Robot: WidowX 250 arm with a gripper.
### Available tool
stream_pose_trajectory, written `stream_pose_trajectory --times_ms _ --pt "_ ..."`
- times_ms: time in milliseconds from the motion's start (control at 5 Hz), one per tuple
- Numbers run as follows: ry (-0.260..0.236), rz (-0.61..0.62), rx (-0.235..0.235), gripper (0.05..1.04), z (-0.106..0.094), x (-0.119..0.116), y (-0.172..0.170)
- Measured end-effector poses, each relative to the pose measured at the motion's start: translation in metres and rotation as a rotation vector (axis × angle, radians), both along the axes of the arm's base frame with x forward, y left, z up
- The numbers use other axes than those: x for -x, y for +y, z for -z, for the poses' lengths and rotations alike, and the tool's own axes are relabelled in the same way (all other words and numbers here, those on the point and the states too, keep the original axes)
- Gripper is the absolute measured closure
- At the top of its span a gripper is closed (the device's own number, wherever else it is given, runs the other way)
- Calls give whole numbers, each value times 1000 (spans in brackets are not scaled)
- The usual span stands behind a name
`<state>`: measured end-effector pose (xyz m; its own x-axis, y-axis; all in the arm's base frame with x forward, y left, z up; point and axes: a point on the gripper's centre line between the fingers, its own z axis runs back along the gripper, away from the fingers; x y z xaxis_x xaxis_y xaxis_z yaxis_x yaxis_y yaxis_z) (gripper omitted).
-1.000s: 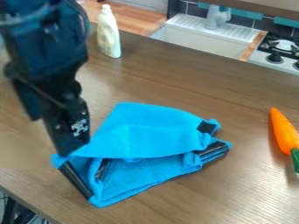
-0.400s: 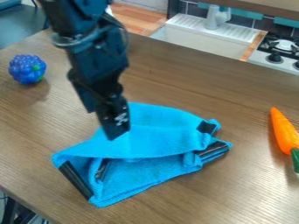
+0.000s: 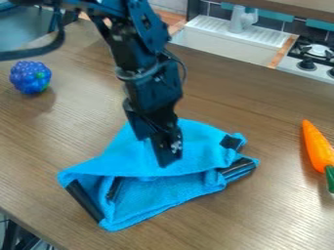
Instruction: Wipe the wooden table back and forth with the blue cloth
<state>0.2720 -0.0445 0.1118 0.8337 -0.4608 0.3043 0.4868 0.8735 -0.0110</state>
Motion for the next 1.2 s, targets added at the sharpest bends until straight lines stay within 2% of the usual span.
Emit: stream_pose_trajectory --times_ms 400,600,1200 --pt "-9 -10 -46 83 25 -9 -2" --pt "-20 -22 -59 83 30 -21 0" --pt "-17 -171 -29 83 29 -97 38"
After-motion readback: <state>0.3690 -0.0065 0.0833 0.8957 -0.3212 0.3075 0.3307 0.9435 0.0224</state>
